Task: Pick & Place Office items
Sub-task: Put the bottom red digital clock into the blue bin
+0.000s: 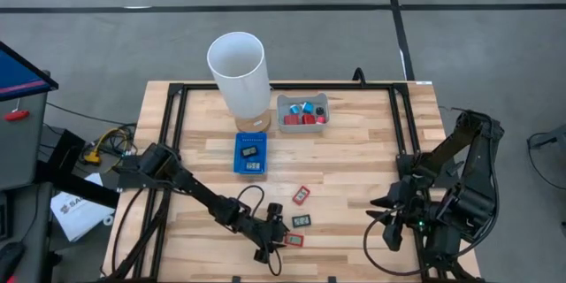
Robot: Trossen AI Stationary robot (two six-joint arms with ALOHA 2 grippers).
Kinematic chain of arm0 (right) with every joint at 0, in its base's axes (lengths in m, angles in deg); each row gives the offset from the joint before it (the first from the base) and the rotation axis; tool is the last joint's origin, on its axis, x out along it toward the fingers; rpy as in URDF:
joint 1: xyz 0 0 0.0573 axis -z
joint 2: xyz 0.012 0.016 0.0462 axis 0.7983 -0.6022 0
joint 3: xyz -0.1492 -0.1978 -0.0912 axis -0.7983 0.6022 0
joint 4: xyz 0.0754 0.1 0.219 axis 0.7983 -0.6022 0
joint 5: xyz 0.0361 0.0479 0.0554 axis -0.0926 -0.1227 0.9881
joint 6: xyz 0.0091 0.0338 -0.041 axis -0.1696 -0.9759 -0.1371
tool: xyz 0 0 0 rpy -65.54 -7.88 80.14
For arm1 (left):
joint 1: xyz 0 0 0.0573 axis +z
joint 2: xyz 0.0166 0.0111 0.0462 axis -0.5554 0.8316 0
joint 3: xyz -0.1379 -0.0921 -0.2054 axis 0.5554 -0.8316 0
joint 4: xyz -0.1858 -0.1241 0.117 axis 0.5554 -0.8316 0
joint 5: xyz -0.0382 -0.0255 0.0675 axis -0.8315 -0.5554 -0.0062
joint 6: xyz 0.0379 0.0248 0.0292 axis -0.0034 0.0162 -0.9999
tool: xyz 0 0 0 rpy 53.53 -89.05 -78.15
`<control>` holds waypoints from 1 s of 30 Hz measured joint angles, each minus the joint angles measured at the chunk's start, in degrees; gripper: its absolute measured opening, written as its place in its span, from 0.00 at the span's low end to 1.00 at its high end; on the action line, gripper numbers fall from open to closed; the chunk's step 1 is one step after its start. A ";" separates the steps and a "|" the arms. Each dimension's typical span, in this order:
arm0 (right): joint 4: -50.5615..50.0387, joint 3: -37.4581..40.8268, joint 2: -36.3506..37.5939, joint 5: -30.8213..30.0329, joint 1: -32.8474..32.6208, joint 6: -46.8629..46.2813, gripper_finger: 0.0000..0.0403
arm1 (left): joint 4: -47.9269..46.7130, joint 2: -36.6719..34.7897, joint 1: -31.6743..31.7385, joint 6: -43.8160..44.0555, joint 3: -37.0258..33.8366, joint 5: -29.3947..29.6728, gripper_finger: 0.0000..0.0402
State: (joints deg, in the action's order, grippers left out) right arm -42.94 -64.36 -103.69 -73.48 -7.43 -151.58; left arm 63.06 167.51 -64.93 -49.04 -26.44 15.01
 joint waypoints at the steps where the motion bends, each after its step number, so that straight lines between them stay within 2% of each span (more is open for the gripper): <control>1: 0.00 0.00 0.00 0.00 0.02 0.00 0.34 | 0.00 0.00 0.13 -0.02 0.00 -0.02 0.54; 9: 0.04 0.00 0.02 0.00 0.04 -0.02 0.34 | 2.39 2.75 0.10 0.36 -0.04 -2.56 0.51; 14: 0.22 0.00 0.02 0.02 -0.31 -1.07 0.34 | 3.63 3.42 0.19 3.02 0.04 -0.69 0.48; 19: 0.15 0.00 0.02 0.04 -0.70 -1.07 0.34 | 2.66 2.19 1.41 4.90 -0.09 -0.46 0.37; 23: 0.08 0.00 0.02 0.02 -0.68 -1.07 0.34 | 3.33 0.25 2.54 8.63 -0.15 1.16 0.37; 26: 0.09 0.00 0.02 -0.07 -0.67 -1.07 0.34 | 2.30 -2.50 2.62 13.67 -0.13 6.06 0.37; 30: 0.02 0.00 0.02 -2.47 -0.55 -1.51 0.34 | -6.45 -7.93 1.36 19.93 -0.13 16.92 0.37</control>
State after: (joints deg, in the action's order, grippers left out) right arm -42.92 -64.36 -103.67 -75.95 -7.98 -153.09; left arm 56.61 159.58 -63.57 -29.12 -26.57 31.93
